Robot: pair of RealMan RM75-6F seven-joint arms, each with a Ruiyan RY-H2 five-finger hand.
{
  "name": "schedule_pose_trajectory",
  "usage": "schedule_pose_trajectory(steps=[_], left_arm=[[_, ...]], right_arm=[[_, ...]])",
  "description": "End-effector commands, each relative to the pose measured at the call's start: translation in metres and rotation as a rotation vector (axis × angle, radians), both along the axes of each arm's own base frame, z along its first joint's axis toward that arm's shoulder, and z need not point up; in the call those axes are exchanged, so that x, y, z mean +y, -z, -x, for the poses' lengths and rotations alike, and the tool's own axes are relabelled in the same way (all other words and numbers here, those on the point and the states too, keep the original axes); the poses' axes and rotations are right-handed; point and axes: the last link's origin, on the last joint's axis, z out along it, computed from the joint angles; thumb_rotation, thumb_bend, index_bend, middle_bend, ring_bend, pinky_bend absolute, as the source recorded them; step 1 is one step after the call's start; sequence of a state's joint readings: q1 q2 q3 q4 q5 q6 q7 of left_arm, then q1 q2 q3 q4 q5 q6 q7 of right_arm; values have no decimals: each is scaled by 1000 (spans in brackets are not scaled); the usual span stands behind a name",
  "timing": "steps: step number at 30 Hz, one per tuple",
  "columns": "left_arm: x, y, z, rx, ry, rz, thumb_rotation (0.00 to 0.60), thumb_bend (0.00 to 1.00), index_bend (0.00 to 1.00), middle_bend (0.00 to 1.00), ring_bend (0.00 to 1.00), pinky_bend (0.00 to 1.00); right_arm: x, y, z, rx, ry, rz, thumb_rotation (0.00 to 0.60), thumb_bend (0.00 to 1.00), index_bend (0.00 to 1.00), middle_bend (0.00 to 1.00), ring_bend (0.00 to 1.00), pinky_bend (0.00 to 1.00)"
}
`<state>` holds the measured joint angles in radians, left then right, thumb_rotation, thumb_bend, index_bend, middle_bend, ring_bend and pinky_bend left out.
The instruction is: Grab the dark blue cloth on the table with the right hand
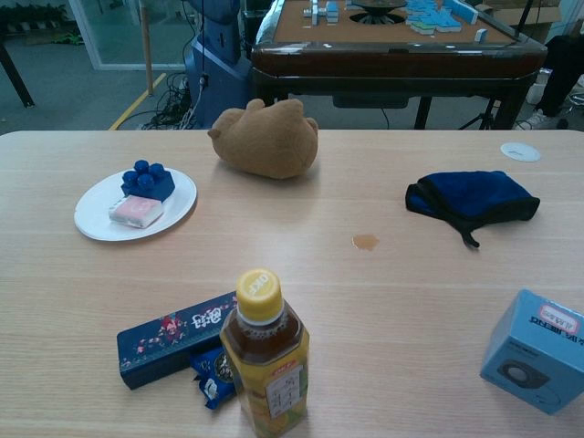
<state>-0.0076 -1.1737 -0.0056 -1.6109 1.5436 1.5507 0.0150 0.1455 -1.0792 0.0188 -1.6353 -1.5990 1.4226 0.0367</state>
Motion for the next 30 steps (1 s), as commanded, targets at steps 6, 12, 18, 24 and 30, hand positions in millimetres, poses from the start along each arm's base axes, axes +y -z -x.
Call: schedule_pose_trajectory(steps=[6,12,18,24,30], left_arm=[[-2,-1,0,-1,-1,-3,600,328,75,0,0,18],[-4,-3,-2,0,5,-7,600,328,76,0,0,18],[-6,-5,-4,-3,9,-10,600,328,76,0,0,18],[-9,-5,-5,-10,12,-12,600,328,75,0,0,18],[-13,-8,-6,-10,11,-25,600,328,75,0,0,18]], right_arm=[[-2,-2,-1,3,0,4,600,82,289,292,245,279],[-14,-2,-3,55,-2,-16,600,82,289,291,245,279],[-47,2,-10,112,7,-51,600,82,289,292,245,279],[-92,19,-22,198,3,-124,600,82,289,292,245,279],[-130,42,-29,233,44,-173,600,82,289,276,242,280]])
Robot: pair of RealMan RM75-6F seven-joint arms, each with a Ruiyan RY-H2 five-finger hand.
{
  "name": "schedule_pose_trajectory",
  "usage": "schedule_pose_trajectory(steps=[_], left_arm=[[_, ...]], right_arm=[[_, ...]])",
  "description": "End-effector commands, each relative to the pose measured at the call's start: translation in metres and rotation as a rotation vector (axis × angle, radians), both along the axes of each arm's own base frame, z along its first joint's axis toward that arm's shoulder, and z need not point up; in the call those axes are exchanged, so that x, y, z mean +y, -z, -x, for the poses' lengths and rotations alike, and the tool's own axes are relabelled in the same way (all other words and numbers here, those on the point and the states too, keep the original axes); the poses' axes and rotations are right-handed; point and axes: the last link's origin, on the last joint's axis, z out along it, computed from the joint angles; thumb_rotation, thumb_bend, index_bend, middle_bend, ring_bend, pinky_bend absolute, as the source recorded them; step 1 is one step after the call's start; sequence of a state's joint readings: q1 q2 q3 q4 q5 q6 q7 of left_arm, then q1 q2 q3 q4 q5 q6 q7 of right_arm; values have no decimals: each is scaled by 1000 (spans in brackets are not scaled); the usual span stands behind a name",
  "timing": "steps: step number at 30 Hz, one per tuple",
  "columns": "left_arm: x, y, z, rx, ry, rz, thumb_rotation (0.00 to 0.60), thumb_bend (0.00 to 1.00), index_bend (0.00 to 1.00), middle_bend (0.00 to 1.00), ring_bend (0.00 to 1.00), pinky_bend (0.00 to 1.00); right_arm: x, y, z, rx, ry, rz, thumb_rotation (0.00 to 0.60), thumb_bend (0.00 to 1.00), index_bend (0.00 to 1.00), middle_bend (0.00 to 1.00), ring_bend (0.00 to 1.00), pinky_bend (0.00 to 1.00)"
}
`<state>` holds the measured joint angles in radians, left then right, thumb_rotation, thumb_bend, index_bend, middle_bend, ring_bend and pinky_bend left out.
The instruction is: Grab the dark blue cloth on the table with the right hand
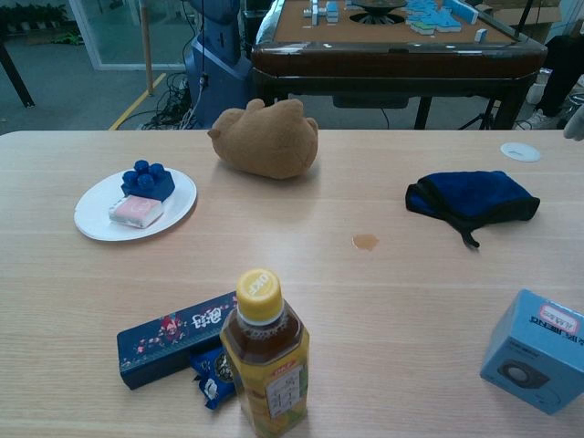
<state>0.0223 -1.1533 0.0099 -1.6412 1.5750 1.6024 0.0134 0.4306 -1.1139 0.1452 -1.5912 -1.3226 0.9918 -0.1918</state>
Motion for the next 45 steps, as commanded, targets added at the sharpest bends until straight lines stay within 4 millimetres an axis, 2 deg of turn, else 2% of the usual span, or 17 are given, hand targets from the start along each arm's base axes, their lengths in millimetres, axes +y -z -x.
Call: schedule_pose_trajectory(steps=[1,4,9,12,22,27,30,34,36,43,45], left_arm=[[-2,-1,0,0,-1,-4,600,329,75,0,0,18],[-3,-2,0,2,-2,-7,600,328,76,0,0,18],[-5,-3,1,4,-7,-12,600,328,76,0,0,18],[-5,-3,1,7,-10,-13,600,328,76,0,0,18],[-4,2,-1,12,-7,5,600,328,76,0,0,18],[-5,1,0,15,-17,2,600,328,76,0,0,19],[-6,0,2,16,-23,0,600,329,76,0,0,18],[-6,-1,3,17,-28,-3,600,329,76,0,0,18],[-5,-1,4,19,-26,-4,600,328,76,0,0,18],[-3,1,3,14,-16,4,600,329,76,0,0,18],[-3,2,2,14,-16,6,600,329,76,0,0,18]], right_arm=[[-30,18,-8,27,19,-25,600,82,288,272,237,280],[-45,30,-8,58,40,-45,600,82,261,253,210,280],[-65,47,-10,85,101,-79,600,82,112,170,133,275],[-77,56,-12,88,130,-93,600,82,69,137,104,259],[-109,83,-15,111,232,-179,600,82,0,69,59,193],[-115,94,-10,149,287,-237,600,82,0,68,58,193],[-113,99,-10,150,307,-272,600,82,0,82,70,193],[-101,100,-17,113,279,-305,600,82,0,149,184,203],[-89,96,-20,90,249,-322,600,82,0,190,232,226],[-39,72,-19,50,173,-374,600,82,0,238,291,291],[-32,63,-18,35,161,-364,600,82,0,249,305,311]])
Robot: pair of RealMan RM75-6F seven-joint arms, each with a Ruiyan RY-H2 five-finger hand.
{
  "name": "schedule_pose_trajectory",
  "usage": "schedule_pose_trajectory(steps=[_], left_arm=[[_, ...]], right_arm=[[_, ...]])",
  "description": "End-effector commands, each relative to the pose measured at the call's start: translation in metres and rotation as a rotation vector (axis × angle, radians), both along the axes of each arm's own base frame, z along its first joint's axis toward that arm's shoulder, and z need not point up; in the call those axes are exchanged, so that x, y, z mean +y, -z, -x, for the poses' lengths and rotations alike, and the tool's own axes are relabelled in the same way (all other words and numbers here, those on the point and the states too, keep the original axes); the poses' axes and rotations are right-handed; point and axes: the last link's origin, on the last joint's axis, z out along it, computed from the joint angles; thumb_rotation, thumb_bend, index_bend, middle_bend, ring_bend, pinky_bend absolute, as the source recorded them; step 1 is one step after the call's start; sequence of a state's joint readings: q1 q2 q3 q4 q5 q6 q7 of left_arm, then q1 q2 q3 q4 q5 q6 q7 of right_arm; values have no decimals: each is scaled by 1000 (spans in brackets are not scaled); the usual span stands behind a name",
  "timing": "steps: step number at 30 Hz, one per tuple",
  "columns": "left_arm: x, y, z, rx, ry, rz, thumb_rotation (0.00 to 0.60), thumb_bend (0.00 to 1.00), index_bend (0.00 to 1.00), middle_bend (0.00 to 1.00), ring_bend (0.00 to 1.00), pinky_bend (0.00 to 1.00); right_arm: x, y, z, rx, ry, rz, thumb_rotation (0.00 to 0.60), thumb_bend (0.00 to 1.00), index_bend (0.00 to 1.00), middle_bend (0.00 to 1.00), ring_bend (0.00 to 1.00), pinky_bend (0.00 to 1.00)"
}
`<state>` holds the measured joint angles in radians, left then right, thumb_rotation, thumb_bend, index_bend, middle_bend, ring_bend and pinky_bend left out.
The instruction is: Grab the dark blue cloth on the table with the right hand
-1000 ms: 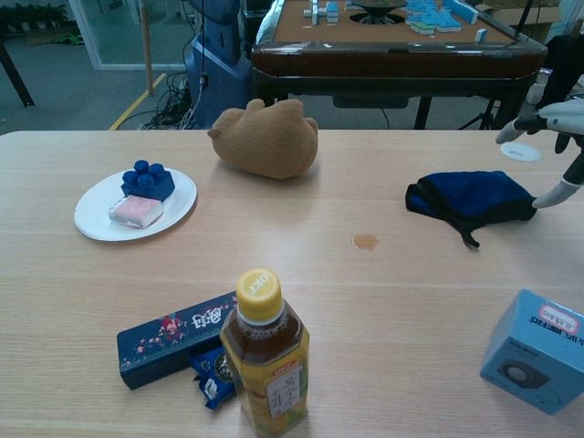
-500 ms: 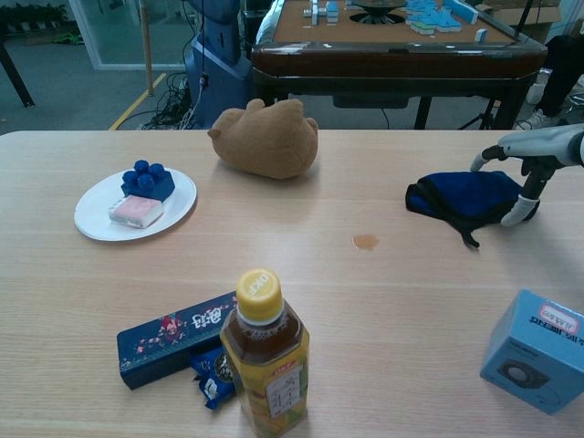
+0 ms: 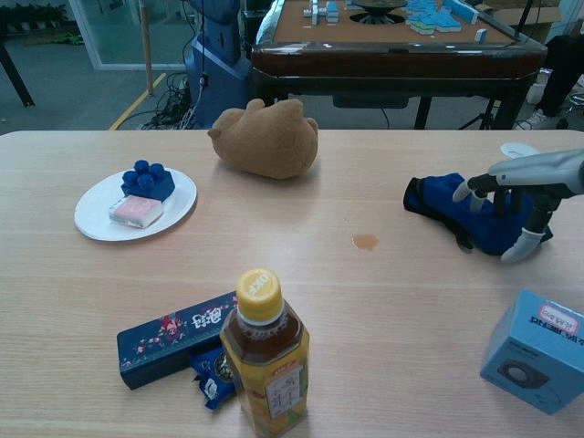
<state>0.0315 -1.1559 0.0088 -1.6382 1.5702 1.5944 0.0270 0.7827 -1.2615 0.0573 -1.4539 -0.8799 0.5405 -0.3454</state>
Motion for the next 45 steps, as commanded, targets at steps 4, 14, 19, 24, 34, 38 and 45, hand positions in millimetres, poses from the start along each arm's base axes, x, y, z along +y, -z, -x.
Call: schedule_pose_trajectory(steps=[4,14,19,24,34,38,45], left_arm=[[1,0,-2,0,10,2,600,329,76,0,0,18],[-1,0,-4,-2,10,0,600,328,76,0,0,18],[-3,-2,-2,1,0,-5,600,329,75,0,0,18],[-3,-2,-1,3,-5,-4,600,329,76,0,0,18],[-3,-1,3,1,-17,-2,600,329,75,0,0,18],[-4,-1,4,1,-17,-5,600,329,76,0,0,18],[-5,-3,7,0,-23,-9,600,328,76,0,0,18]], right_arm=[[22,-40,5,-102,-25,112,600,82,6,256,306,312],[-17,-22,8,-32,-54,180,600,82,9,156,131,261],[-33,1,8,26,-34,154,600,78,3,86,53,184],[-41,20,8,46,-4,126,600,52,0,45,27,159],[-47,48,18,123,14,106,600,113,49,143,100,200],[-47,52,25,155,8,111,600,261,307,265,243,355],[-42,36,16,52,-11,168,600,491,654,536,566,706]])
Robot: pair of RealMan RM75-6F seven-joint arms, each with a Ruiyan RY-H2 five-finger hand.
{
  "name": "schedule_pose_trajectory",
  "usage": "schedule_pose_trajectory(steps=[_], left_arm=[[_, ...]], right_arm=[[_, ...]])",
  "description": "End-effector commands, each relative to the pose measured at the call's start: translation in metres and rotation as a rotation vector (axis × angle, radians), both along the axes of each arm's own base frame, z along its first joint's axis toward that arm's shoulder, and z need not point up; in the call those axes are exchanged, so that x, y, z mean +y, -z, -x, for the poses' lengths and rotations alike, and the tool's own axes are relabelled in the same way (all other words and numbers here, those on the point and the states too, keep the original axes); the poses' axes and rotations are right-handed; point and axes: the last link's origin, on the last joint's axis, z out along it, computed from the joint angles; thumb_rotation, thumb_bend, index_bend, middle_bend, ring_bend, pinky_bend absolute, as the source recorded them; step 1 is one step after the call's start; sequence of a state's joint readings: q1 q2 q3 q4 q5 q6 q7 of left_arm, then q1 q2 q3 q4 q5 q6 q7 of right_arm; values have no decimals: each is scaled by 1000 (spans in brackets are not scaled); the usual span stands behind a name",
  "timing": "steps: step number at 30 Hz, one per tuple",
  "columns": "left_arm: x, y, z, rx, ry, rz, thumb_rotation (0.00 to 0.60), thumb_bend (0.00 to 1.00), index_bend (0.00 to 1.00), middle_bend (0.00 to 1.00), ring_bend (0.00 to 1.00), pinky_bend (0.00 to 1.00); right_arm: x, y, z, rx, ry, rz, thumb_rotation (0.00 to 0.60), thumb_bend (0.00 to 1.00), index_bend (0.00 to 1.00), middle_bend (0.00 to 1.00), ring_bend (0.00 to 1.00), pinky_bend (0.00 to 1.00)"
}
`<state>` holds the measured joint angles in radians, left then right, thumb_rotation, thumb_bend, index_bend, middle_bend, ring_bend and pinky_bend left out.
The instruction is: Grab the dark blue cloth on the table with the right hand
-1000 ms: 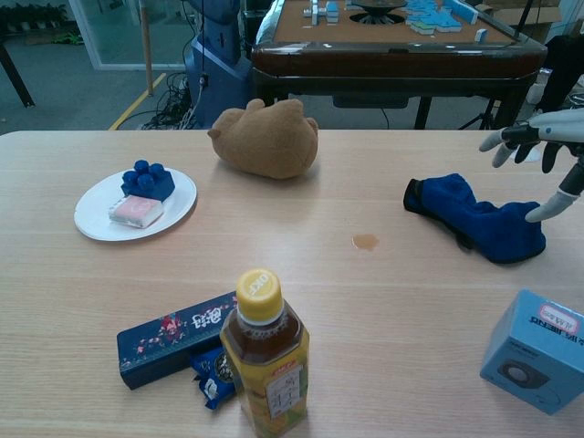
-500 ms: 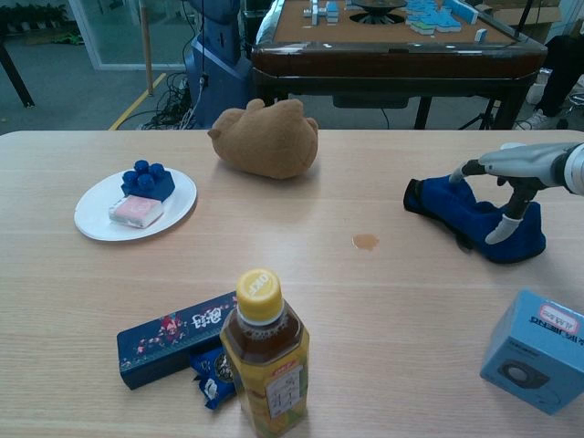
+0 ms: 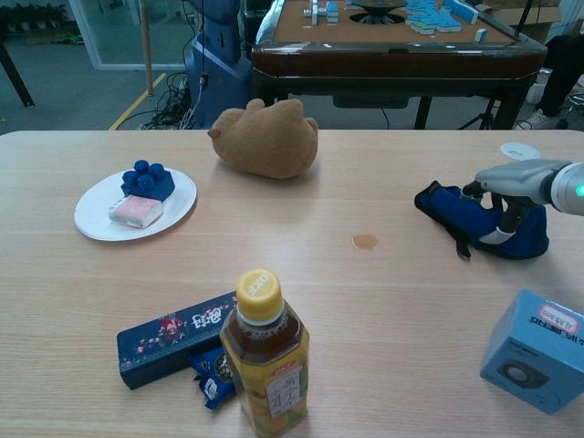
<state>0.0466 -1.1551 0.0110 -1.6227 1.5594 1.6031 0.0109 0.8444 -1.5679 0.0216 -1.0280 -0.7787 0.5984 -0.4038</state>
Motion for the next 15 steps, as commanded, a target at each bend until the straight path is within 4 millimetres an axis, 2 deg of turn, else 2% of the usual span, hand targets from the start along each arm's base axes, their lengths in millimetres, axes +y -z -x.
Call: schedule_pose_trajectory(steps=[1,8,11,15], left_arm=[[0,0,0,-2,2,2,600,328,75,0,0,18],[1,3,0,-7,6,10,600,328,76,0,0,18],[1,3,0,-9,8,8,600,328,75,0,0,18],[-1,1,1,-7,5,6,600,329,76,0,0,18]], right_arm=[[5,-16,-11,-92,-27,36,600,491,667,547,581,723],[20,-41,-49,-268,-109,43,600,491,712,594,644,788],[28,-40,-69,-322,-158,21,600,491,714,595,644,788],[35,-27,-91,-358,-200,-33,600,491,714,594,644,789]])
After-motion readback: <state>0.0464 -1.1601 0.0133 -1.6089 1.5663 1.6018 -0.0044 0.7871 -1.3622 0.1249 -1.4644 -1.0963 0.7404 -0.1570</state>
